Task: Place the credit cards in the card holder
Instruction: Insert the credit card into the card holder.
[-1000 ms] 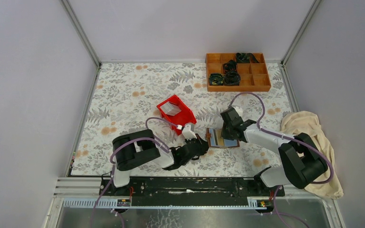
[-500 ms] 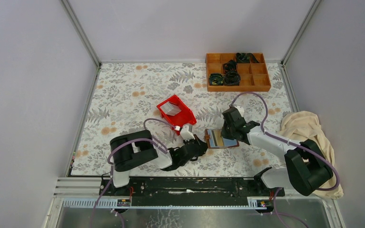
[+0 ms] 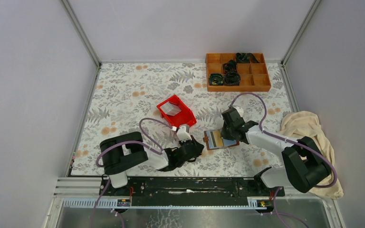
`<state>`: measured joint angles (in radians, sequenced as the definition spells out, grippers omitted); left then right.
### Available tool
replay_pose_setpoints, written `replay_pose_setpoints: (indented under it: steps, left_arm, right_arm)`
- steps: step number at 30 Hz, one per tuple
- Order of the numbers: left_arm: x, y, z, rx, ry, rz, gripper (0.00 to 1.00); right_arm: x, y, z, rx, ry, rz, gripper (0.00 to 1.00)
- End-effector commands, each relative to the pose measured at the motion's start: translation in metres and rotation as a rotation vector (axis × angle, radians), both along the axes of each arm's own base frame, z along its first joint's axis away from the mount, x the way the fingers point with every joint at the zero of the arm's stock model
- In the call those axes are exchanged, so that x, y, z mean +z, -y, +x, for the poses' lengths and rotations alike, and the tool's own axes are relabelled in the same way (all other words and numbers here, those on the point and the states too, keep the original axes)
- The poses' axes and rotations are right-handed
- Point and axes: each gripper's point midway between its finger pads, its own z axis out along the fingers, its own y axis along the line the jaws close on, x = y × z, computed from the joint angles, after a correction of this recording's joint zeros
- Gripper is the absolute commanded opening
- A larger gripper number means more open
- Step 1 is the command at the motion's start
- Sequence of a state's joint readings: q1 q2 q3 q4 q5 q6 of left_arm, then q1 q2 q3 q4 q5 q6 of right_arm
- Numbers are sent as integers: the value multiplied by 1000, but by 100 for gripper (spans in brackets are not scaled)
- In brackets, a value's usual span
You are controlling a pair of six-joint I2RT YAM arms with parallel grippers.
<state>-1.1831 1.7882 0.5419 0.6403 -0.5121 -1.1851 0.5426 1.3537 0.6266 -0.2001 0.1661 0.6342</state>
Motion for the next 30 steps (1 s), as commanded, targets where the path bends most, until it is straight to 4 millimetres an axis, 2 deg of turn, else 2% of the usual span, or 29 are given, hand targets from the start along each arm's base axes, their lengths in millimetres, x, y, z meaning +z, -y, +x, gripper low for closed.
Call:
replay_pose_setpoints:
  steps: [1, 17, 30]
  left_arm:
    - [-91, -96, -37, -61, -147, 529, 8]
    - [-81, -77, -29, -73, -131, 517, 8]
    - [-50, -64, -20, -66, -79, 459, 8]
  right_arm:
    - [-1, -1, 4, -15, 13, -2, 0]
    - [-9, 3, -1, -29, 5, -3, 0]
    - [-6, 3, 0, -28, 12, -4, 0]
